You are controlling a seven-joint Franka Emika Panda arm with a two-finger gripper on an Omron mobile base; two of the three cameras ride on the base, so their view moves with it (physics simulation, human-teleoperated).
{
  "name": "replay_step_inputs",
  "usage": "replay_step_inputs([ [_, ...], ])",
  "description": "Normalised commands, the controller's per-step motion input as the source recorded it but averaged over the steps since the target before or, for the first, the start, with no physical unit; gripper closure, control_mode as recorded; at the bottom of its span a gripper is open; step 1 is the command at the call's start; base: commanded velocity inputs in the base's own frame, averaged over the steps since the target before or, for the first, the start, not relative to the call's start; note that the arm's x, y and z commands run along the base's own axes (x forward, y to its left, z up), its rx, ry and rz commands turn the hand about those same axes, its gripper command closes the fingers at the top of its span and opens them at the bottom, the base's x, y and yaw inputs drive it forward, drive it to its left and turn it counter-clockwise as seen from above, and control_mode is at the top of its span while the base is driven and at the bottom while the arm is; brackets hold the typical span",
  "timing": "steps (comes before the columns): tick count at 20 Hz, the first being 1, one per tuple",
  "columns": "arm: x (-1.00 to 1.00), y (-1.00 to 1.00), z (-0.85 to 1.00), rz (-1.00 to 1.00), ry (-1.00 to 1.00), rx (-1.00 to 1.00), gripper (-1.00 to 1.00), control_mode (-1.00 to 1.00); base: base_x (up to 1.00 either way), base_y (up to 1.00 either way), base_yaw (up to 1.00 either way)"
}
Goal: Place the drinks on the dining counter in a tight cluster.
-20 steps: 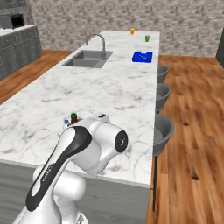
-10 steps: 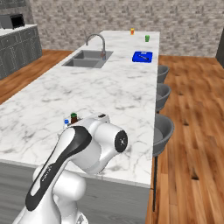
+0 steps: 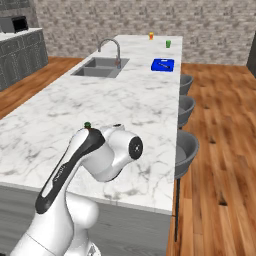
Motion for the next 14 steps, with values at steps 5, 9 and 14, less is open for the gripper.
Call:
replay_step_inputs([
  [5, 0.99, 0.0, -0.1, 0.11, 0.09, 0.0, 1.0, -1.0, 0.0, 0.0, 0.0],
  [9, 0.81, 0.0, -0.71, 0.1, 0.0, 0.0, 1.0, -1.0, 0.0, 0.0, 0.0],
  [14, 0.75, 0.0, -0.71, 0.08, -0.03, 0.0, 1.0, -1.0, 0.0, 0.0, 0.0],
])
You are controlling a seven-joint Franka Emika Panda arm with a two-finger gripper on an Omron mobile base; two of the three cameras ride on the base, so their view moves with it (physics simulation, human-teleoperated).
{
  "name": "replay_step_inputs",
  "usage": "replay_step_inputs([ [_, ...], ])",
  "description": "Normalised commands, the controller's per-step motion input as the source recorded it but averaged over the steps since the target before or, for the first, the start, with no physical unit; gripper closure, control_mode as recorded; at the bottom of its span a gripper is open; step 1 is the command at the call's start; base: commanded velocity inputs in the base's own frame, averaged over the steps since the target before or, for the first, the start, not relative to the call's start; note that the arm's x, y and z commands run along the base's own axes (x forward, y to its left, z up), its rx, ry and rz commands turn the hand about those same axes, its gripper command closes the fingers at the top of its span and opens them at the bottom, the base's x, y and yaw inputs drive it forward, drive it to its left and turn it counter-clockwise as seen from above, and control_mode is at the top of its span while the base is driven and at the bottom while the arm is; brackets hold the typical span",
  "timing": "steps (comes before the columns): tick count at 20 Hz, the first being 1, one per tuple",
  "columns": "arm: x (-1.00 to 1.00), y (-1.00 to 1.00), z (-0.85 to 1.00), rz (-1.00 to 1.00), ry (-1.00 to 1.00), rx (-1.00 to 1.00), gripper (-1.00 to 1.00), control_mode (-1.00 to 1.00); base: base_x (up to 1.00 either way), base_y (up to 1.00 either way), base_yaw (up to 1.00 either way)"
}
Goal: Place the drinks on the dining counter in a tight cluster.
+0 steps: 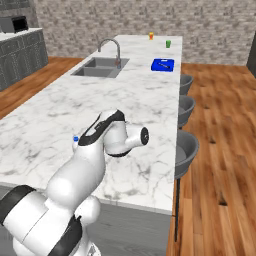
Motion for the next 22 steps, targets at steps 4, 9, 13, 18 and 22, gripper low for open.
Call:
replay_step_inputs([
  [4, 0.5, 0.0, -0.45, 0.07, -0.16, 0.0, 1.0, -1.0, 0.0, 0.0, 0.0],
  [9, 0.12, 0.0, -0.33, 0.09, -0.2, 0.0, 1.0, -1.0, 0.0, 0.0, 0.0],
  [13, 0.0, 0.07, -0.18, 0.12, -0.05, 0.0, 1.0, -1.0, 0.0, 0.0, 0.0],
  [18, 0.0, 0.19, 0.0, 0.14, 0.0, -0.04, 1.0, -1.0, 0.0, 0.0, 0.0],
  [22, 0.0, 0.27, -0.08, 0.12, 0.0, -0.04, 1.0, -1.0, 0.0, 0.0, 0.0],
])
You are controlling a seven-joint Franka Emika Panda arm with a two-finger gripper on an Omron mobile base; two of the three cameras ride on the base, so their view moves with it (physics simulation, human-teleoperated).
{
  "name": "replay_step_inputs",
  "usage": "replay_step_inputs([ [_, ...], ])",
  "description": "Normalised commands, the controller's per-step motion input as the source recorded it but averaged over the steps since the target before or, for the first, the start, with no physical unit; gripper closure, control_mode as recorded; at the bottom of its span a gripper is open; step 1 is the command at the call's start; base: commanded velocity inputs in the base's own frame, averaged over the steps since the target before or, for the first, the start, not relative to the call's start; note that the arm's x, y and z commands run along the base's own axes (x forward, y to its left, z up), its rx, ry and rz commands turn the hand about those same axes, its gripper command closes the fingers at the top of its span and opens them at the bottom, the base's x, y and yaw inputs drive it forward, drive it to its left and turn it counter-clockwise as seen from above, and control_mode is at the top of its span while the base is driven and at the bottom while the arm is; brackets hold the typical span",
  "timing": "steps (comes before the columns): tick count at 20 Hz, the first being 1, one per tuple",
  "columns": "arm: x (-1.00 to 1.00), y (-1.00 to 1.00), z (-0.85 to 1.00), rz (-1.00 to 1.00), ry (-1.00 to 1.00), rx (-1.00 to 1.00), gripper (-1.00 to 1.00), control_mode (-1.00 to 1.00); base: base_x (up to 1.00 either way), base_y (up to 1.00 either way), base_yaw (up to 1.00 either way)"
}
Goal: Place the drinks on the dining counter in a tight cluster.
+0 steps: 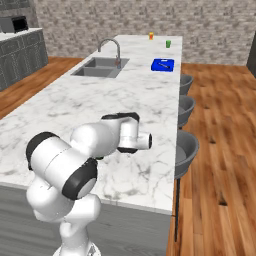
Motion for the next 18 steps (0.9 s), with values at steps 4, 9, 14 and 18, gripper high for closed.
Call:
replay_step_inputs([
  [4, 0.0, 0.21, -0.06, 0.09, 0.0, -0.05, 1.0, -1.0, 0.0, 0.0, 0.0],
  [9, -0.08, 0.16, 0.0, 0.08, 0.0, -0.02, 1.0, -1.0, 0.0, 0.0, 0.0],
  [14, -0.27, 0.14, 0.0, 0.08, 0.0, 0.0, 1.0, -1.0, 0.0, 0.0, 0.0],
  [18, -0.3, 0.06, 0.0, 0.07, 0.01, -0.01, 1.0, -1.0, 0.0, 0.0, 0.0],
])
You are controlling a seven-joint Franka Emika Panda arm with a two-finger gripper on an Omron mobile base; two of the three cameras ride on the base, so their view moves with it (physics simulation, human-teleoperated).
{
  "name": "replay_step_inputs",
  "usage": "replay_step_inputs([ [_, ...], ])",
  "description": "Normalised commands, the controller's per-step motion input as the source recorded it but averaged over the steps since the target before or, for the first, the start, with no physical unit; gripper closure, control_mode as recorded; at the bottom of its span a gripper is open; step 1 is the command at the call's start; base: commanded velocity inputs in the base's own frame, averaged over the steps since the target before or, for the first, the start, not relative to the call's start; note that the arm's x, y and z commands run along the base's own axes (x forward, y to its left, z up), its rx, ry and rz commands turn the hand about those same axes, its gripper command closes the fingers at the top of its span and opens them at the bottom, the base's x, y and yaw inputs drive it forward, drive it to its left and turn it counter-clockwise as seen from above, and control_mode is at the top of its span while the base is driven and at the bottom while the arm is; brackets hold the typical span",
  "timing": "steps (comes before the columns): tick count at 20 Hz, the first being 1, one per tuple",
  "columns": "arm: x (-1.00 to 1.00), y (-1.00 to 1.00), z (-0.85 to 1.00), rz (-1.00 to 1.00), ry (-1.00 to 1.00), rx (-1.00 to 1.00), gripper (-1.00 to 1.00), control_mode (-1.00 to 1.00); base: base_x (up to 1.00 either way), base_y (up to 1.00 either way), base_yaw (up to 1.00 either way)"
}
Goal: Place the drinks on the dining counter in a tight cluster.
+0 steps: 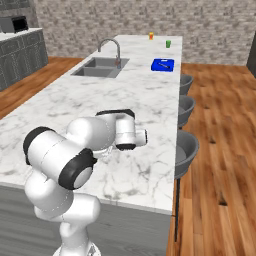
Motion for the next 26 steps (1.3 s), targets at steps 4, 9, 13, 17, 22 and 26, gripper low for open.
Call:
replay_step_inputs([
  [4, -0.09, 0.0, 0.0, 0.03, 0.0, -0.03, 1.0, -1.0, 0.0, 0.0, 0.0],
  [9, -0.03, 0.0, 0.0, 0.0, 0.0, -0.05, 1.0, -1.0, 0.0, 0.0, 0.0],
  [13, 0.0, 0.0, -0.01, 0.0, 0.0, -0.06, 1.0, -1.0, 0.0, 0.0, 0.0],
  [17, 0.0, 0.0, -0.09, -0.01, 0.0, -0.02, 1.0, -1.0, 0.0, 0.0, 0.0],
  [22, 0.0, 0.0, -0.14, 0.0, -0.01, 0.0, 1.0, -1.0, 0.0, 0.0, 0.0],
  [26, 0.04, 0.0, -0.1, 0.0, 0.0, 0.0, 1.0, -1.0, 0.0, 0.0, 0.0],
])
